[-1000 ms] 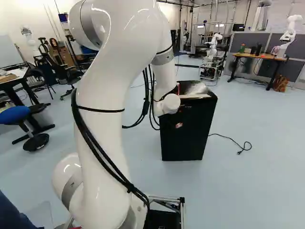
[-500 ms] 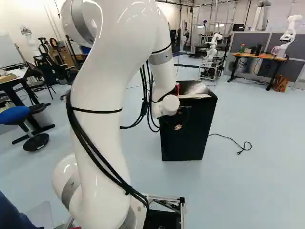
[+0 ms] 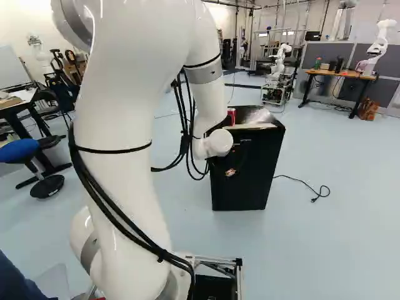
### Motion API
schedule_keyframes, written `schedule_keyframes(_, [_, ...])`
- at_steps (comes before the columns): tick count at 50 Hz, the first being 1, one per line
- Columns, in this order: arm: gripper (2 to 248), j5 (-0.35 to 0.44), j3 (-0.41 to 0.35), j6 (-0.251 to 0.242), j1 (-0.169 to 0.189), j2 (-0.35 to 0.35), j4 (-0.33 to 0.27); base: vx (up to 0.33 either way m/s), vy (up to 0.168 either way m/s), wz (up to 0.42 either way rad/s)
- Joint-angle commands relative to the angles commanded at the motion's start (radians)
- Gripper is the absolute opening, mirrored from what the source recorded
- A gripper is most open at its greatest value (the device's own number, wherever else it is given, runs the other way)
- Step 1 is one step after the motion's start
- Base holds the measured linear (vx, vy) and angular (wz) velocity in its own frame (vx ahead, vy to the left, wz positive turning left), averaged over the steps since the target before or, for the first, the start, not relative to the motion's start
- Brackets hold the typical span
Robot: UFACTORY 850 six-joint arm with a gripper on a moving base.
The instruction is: Grab a drink from the fridge
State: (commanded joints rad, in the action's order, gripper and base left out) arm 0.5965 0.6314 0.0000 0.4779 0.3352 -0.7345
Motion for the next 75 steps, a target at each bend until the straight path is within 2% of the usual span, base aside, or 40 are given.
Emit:
schedule_keyframes(35, [247,0.275,-0.164,0.000,0.061,-0.132,0.067,0.000,0.000,0.000])
schedule_keyframes(56, [247,0.431,-0.165,0.000,0.063,-0.133,0.144,0.000,0.000,0.000])
schedule_keyframes(75, [247,0.521,-0.108,0.000,0.045,-0.084,0.216,0.000,0.000,0.000])
